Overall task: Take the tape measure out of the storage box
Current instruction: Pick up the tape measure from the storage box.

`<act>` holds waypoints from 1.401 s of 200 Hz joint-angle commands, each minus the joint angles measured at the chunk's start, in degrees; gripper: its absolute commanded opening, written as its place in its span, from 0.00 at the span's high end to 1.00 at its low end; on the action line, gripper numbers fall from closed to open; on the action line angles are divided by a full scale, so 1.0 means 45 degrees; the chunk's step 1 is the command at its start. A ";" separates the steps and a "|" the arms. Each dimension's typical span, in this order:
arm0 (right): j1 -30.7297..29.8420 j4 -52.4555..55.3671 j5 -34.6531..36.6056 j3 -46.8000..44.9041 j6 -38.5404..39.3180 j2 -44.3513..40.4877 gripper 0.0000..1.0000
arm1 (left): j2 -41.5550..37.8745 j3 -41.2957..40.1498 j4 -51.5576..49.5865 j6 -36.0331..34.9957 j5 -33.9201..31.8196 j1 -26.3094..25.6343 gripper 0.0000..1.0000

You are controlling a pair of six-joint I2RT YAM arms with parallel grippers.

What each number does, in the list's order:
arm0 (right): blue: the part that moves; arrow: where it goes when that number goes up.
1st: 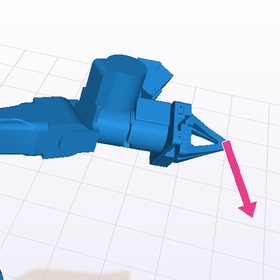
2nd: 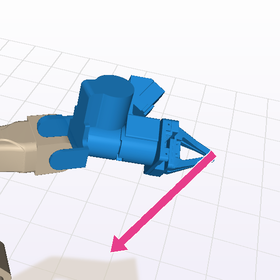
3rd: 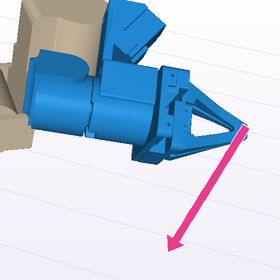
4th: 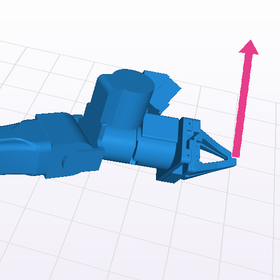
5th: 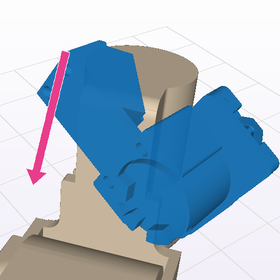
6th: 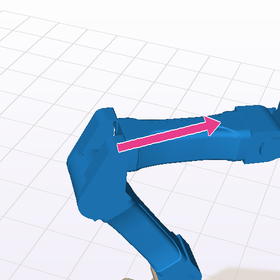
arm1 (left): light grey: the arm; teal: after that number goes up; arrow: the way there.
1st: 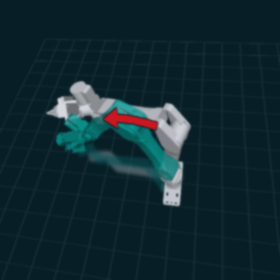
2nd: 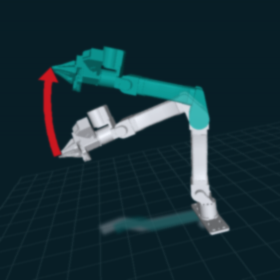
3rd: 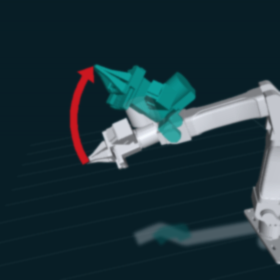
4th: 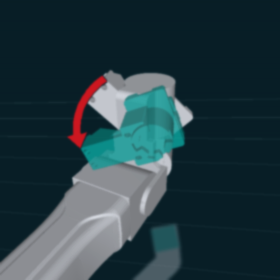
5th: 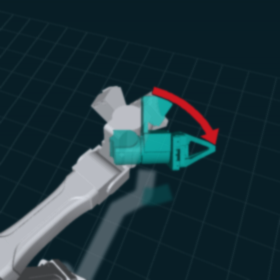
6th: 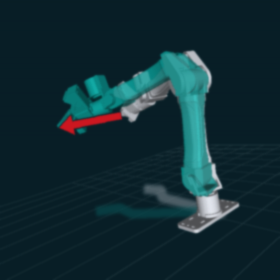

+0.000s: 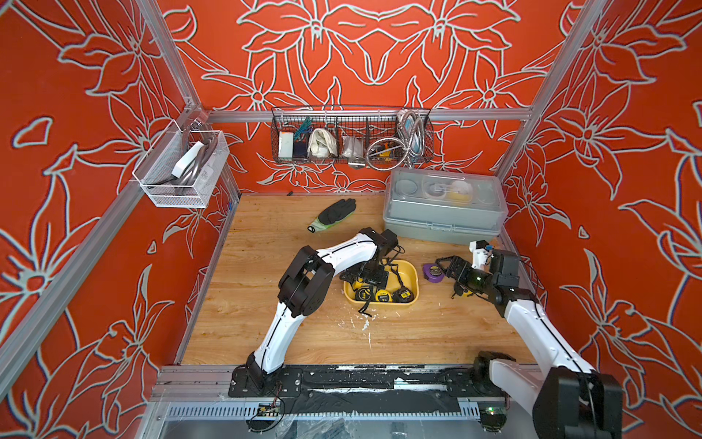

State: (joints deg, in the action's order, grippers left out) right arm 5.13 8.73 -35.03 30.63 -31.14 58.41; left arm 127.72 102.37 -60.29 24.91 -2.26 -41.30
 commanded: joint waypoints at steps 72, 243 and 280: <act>-0.0031 0.0399 -0.0146 -0.0143 0.0078 -0.0343 0.00 | 0.0830 0.0704 -0.0435 -0.0942 0.0135 -0.0256 0.12; -0.0064 0.0660 -0.0853 -0.0258 0.0363 -0.0597 0.00 | -0.0109 -0.0653 0.1152 -0.1788 0.0451 0.0066 0.52; -0.0123 0.0997 -0.2368 0.0120 0.0615 -0.0755 0.00 | -0.1490 -0.0677 0.0912 -0.2664 0.0338 0.0052 0.56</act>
State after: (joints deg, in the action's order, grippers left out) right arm 5.08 11.84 -39.81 30.22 -30.02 56.18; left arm 126.08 100.07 -54.24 16.67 -0.30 -41.23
